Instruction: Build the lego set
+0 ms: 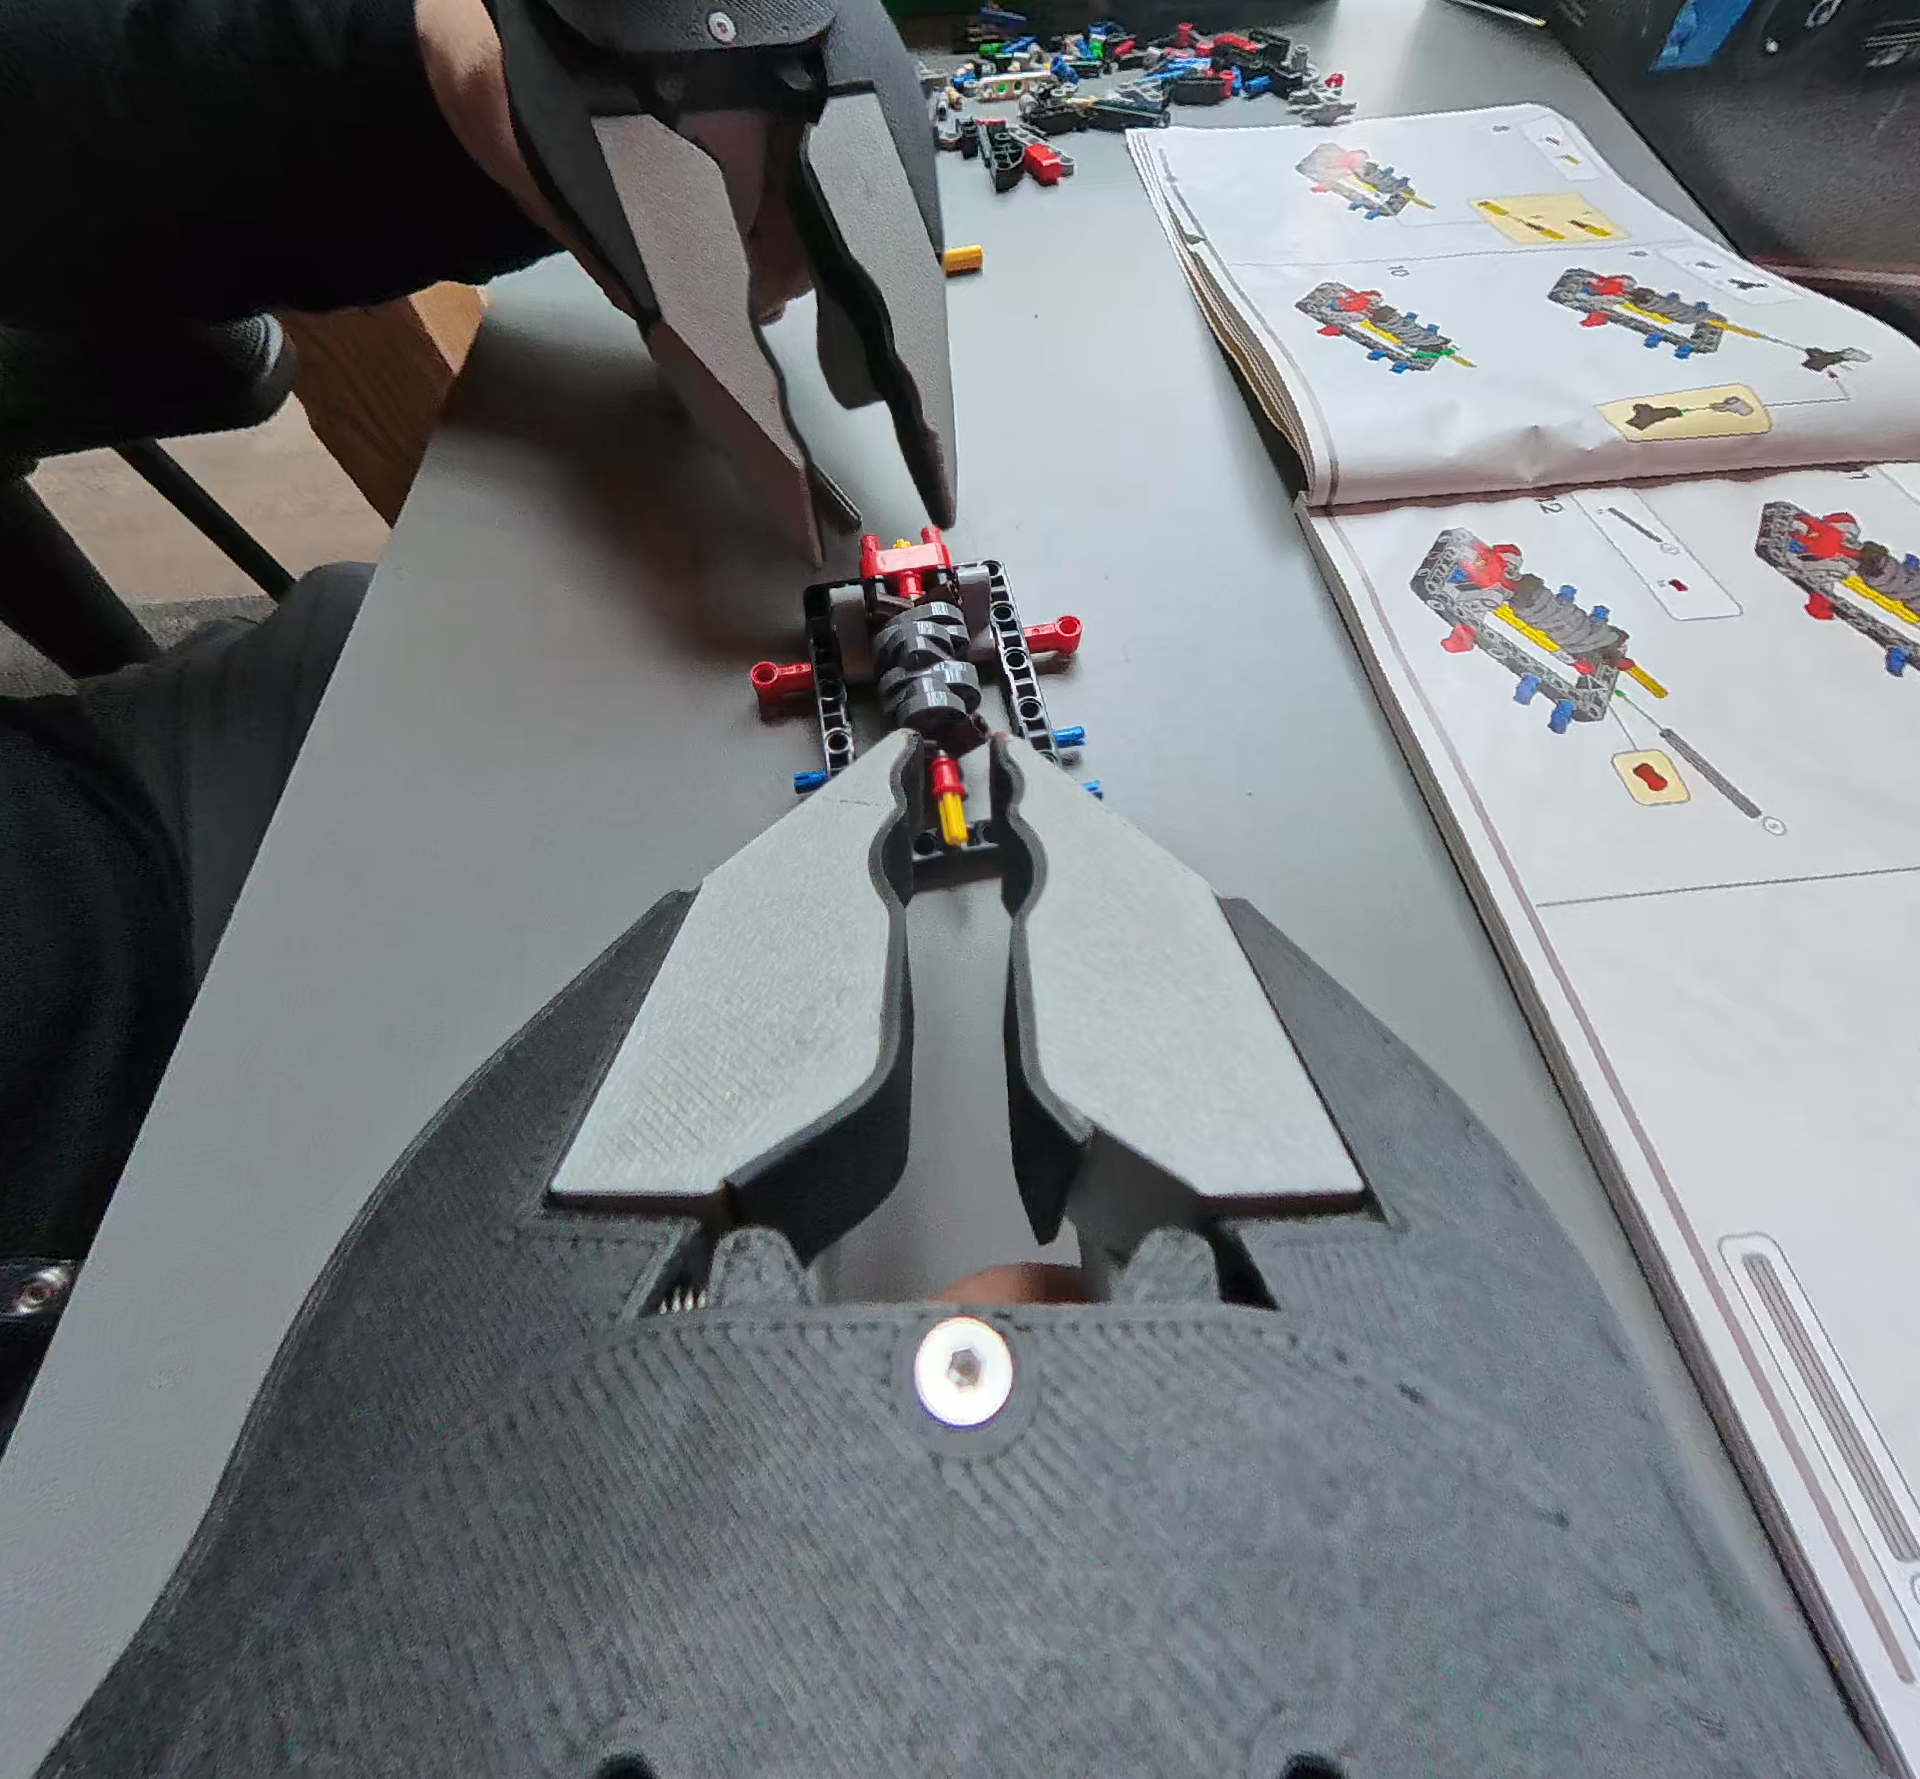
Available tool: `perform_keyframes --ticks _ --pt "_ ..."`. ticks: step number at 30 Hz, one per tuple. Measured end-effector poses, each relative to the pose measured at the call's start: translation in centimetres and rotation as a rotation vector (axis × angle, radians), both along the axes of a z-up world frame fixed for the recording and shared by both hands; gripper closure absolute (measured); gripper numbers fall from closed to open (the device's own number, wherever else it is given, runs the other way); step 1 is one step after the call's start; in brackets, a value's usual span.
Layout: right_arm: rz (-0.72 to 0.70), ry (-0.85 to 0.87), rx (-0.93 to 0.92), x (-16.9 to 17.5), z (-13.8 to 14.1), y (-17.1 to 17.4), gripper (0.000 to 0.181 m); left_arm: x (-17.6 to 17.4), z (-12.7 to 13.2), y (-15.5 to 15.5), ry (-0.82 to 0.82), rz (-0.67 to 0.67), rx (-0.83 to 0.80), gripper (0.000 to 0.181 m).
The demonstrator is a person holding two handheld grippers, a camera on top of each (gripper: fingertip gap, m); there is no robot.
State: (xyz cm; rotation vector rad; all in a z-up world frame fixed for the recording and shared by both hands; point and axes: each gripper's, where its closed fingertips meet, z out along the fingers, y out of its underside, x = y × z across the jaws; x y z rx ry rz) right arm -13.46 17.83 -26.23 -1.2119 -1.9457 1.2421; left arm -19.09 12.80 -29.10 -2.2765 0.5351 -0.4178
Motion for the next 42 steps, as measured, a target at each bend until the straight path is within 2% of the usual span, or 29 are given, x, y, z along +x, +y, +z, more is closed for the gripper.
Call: perform_keyframes --ticks 5,13,21,25,29,42 --pt "-0.025 0.022 -0.034 0.2 0.5 0.8 0.170 -1.0 1.2 -1.3 -0.028 0.050 0.065 0.146" --pt "-0.019 0.016 -0.047 0.3 0.5 0.7 0.164 -2.3 0.8 -2.7 0.004 0.032 0.127 0.145" --pt "0.019 -0.039 0.024 1.5 -0.7 0.8 0.156 -1.4 0.4 -3.0 0.210 -0.040 0.183 0.144" --pt "0.032 -0.054 0.030 1.9 -0.9 0.7 0.156 0.6 0.3 -3.2 0.234 -0.099 0.170 0.143" --pt "0.050 -0.075 0.071 2.1 -1.5 0.3 0.156 0.6 -0.4 -2.8 0.294 -0.092 0.166 0.144" --pt "0.116 -0.186 0.206 2.9 -4.0 -1.1 0.158 2.0 -1.2 -1.9 0.211 -0.075 0.105 0.161"
